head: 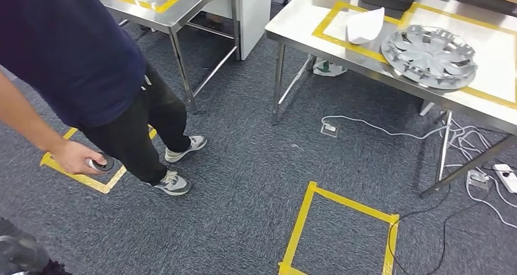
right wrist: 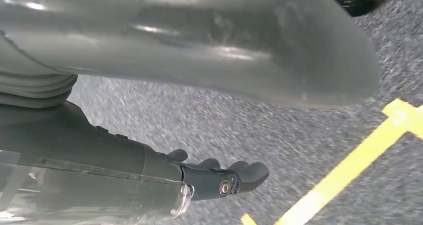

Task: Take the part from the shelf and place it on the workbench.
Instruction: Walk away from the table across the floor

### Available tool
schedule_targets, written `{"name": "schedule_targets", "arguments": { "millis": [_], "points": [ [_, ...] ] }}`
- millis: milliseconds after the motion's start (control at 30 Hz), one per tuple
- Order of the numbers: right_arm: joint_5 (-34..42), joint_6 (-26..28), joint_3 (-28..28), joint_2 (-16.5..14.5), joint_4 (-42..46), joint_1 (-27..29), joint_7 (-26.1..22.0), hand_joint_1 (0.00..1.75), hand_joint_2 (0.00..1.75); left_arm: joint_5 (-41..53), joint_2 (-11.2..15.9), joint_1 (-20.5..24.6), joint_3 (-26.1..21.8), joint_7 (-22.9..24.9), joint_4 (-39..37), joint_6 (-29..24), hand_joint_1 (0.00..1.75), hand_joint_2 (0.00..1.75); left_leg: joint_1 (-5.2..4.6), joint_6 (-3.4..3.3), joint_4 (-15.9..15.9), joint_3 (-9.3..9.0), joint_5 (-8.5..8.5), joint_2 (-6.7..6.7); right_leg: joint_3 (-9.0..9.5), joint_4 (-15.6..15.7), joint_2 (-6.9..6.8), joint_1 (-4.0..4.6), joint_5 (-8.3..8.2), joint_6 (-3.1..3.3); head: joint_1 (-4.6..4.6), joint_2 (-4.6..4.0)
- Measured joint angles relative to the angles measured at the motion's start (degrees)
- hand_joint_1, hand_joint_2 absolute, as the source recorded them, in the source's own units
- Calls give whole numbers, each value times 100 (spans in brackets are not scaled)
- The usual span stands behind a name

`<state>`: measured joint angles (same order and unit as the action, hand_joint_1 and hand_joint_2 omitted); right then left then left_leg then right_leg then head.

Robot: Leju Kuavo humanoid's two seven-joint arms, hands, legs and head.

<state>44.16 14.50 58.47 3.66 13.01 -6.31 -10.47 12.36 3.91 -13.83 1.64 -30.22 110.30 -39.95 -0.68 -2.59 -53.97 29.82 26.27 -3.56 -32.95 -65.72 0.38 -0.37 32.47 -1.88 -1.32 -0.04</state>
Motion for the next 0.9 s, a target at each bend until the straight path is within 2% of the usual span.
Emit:
{"name": "schedule_targets", "arguments": {
  "millis": [33, 67, 100, 133, 167, 200, 233, 267, 333, 367, 400, 433, 467, 500, 533, 600, 633, 700, 733, 767, 800, 833, 867, 900],
  "points": [
    [0, 1, 0, -1, -1, -5, -3, 0, 0, 2, 0, 1, 0, -1, 0, 0, 0, 0, -3, 9, -2, -8, -2, -74, 178, 440, 107, 0, -229, 30, -32, 0],
    [1, 1, 0, -1, -1, -14, -8, 0, 0, 4, 0, 3, 0, -2, 1, 0, 0, 0, -10, 26, -14, -2, -1, -145, 339, 835, 210, -6, -384, 58, -57, 0],
    [2, 3, 0, -3, -1, -23, -16, 0, 0, 3, 0, 4, 0, -8, 1, 0, 0, 0, -10, 49, -25, 15, -3, -203, 445, 1097, 295, -8, -465, 79, -68, 0],
    [3, 4, 0, -7, -1, -32, -31, 0, 0, -3, -1, 4, 1, -23, 1, 0, 0, 0, -7, 79, -34, 39, -8, -259, 491, 1222, 339, -7, -477, 96, -69, 0],
    [3, 6, 0, -13, 0, -43, -46, 0, 0, -13, -1, 0, 1, -47, 1, 0, 0, 0, -1, 112, -42, 66, -15, -312, 504, 1253, 305, -6, -469, 111, -64, 0],
    [2, 10, 0, -27, 1, -53, -61, 0, 0, -25, -1, -7, 1, -77, 2, 0, 0, 0, 8, 140, -50, 85, -14, -309, 506, 1259, 252, -8, -482, 134, -60, 0],
    [0, 13, 0, -39, 2, -62, -72, 0, 0, -41, -2, -15, -1, -105, 3, -1, 0, 0, 6, 171, -100, 114, 28, -178, 512, 1275, 195, -12, -497, 159, -52, 0],
    [-2, 15, 0, -49, 2, -67, -77, 0, 0, -55, -2, -17, -4, -127, 3, -1, 0, 0, 9, 205, -252, 189, 140, 7, 518, 1291, 134, -18, -511, 188, -26, 0],
    [-5, 17, 0, -56, -2, -56, -78, 0, 0, -83, -4, -21, -8, -161, 1, -2, 0, 0, 41, 281, -920, 508, 534, 363, 519, 1305, 10, -19, -518, 220, 47, 0],
    [-5, 16, 0, -57, -4, -43, -77, 0, 0, -92, -5, -21, -9, -173, -2, -2, 0, 0, 74, 318, -1350, 722, 731, 396, 514, 1303, -58, -16, -514, 226, 86, 0],
    [-5, 15, 0, -60, -5, -31, -77, 0, 0, -99, -7, -26, -10, -181, -6, -2, 0, 0, 104, 347, -1674, 884, 837, 391, 512, 1301, -128, -16, -508, 222, 115, 0],
    [-5, 13, 0, -63, -5, -24, -76, 0, 0, -103, -8, -30, -10, -186, -10, -2, 0, 0, 127, 370, -1817, 958, 839, 383, 513, 1299, -196, -17, -500, 216, 142, 0],
    [-5, 9, 0, -69, -5, -23, -75, 0, 0, -105, -8, -32, -12, -190, -13, -2, 0, 0, 144, 384, -1710, 904, 725, 392, 519, 1296, -260, -18, -490, 205, 169, 0],
    [-5, 6, 0, -77, -5, -27, -73, 0, 0, -109, -9, -34, -14, -199, -14, -2, 0, 0, 153, 388, -1375, 725, 530, 440, 534, 1294, -319, -21, -477, 188, 191, 0],
    [-8, 3, 0, -83, -5, -34, -71, 0, 0, -115, -9, -33, -17, -211, -14, -2, 0, 0, 151, 385, -926, 481, 344, 580, 554, 1292, -369, -20, -462, 166, 211, 0],
    [-19, 0, 0, -89, -5, -50, -61, 0, 0, -136, -10, -26, -24, -238, -13, -2, 0, 0, 116, 323, -249, 122, 129, 812, 593, 1286, -453, -8, -426, 101, 237, 0],
    [-25, -1, 0, -88, -5, -57, -57, 0, 0, -147, -11, -24, -27, -245, -13, -3, 0, 0, 92, 278, -122, 62, 119, 865, 610, 1287, -493, -5, -414, 66, 233, 0],
    [-32, -1, 0, -89, -5, -67, -52, 0, 0, -161, -13, -25, -36, -252, -11, -3, 0, 0, 64, 182, -98, 74, 105, 738, 641, 1305, -578, -18, -399, -7, 210, 0],
    [-35, 0, 0, -89, -5, -71, -51, 0, 0, -163, -13, -27, -40, -252, -9, -3, 0, 0, 66, 143, -79, 70, 87, 670, 646, 1287, -546, -31, -364, -44, 197, 0],
    [-37, 1, 1, -90, -5, -71, -48, 0, 0, -167, -13, -27, -43, -252, -5, -2, 0, 0, 74, 107, -59, 66, 62, 600, 611, 1182, -454, -40, -268, -76, 177, 0],
    [-38, 1, 1, -90, -4, -68, -41, 0, 0, -170, -13, -26, -44, -250, -2, -2, 0, 0, 86, 75, -41, 62, 38, 534, 516, 949, -326, -47, -106, -98, 145, 0],
    [-38, 2, 2, -91, -4, -62, -31, 0, 0, -175, -13, -25, -45, -248, -1, -2, 0, 0, 87, 56, -37, 71, 26, 474, 359, 588, -189, -51, 103, -108, 100, 0],
    [-38, 3, 4, -92, -3, -48, -19, 0, 0, -181, -13, -22, -46, -245, -3, -2, 0, 0, 81, 40, -36, 80, 17, 407, 157, 145, -109, -51, 321, -108, 60, 0],
    [-37, 5, 5, -91, -3, -34, -9, 0, 0, -186, -13, -23, -46, -242, -7, -2, 0, 0, 73, 32, -37, 86, 12, 329, -34, -252, -77, -51, 470, -106, 22, 0]
  ]
}}
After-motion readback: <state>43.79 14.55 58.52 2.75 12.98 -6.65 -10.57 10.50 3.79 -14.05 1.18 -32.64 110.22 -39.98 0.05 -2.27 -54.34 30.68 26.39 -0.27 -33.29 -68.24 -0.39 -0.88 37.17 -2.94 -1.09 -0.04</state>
